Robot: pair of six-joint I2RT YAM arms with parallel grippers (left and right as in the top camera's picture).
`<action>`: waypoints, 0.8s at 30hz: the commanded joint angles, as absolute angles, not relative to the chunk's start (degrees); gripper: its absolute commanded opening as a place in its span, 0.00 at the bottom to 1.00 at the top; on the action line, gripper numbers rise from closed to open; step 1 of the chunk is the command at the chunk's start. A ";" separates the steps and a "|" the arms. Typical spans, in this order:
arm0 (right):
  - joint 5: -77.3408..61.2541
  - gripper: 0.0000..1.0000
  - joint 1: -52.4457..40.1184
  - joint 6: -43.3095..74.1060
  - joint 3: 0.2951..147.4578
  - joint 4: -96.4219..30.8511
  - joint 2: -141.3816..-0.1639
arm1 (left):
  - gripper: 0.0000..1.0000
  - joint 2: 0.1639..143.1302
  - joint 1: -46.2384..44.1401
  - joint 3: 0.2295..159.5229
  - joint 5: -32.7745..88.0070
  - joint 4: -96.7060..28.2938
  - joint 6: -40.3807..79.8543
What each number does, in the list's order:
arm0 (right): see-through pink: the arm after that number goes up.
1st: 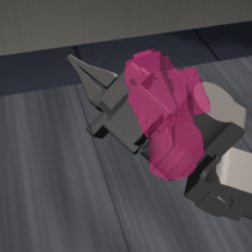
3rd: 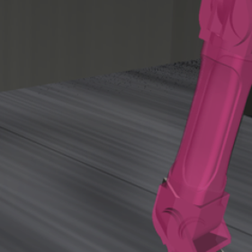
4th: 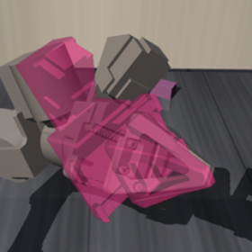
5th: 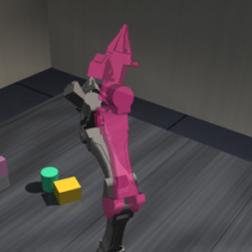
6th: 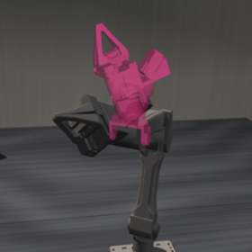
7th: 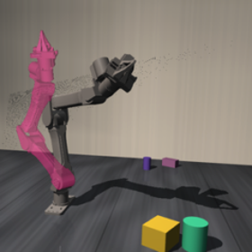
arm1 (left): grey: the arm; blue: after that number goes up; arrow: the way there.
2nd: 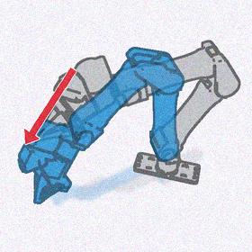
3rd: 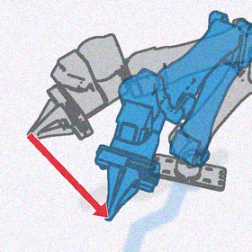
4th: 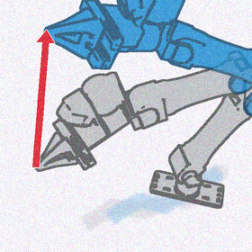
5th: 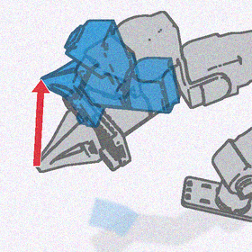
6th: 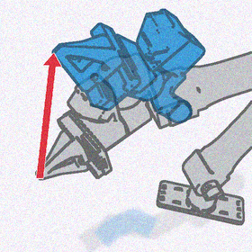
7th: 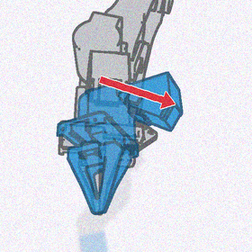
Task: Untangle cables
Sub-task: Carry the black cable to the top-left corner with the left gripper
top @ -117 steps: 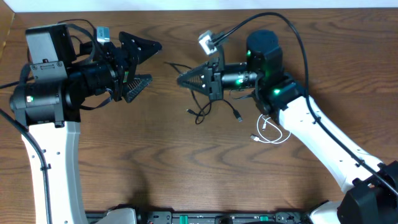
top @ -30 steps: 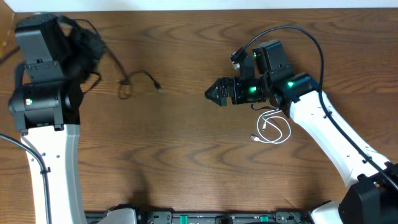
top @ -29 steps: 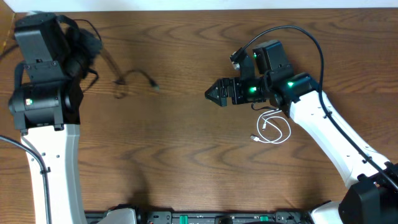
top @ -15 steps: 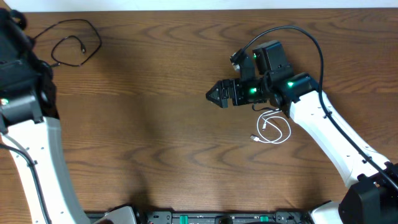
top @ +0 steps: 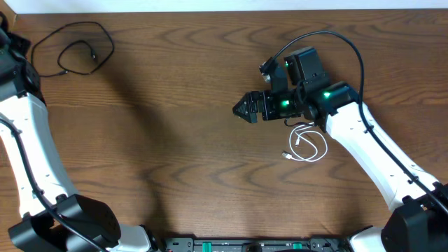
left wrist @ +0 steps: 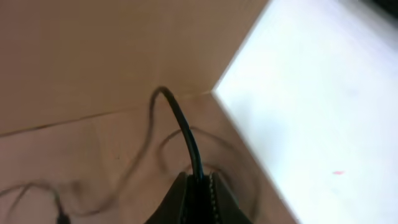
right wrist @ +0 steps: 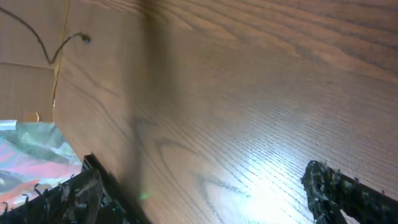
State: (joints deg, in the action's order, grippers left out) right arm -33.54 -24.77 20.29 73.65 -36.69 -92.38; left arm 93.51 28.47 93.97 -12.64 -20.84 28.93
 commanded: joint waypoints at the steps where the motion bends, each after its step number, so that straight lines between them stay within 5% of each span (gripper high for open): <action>1: -32.86 0.99 -24.95 19.20 74.11 -36.75 -92.05 | 0.08 93.25 28.80 94.08 -8.14 -18.39 29.63; 14: -32.45 0.99 -24.95 19.20 74.11 -36.86 -92.05 | 0.08 101.56 35.55 94.06 -16.86 -29.69 30.04; 24: -31.83 0.99 -25.02 19.20 74.11 -36.84 -92.05 | 0.08 103.09 41.45 94.08 -16.97 -33.78 41.25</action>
State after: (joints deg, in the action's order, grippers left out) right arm -32.51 -24.77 20.29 73.65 -36.80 -92.38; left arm 103.83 40.88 93.97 -15.75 -33.95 38.00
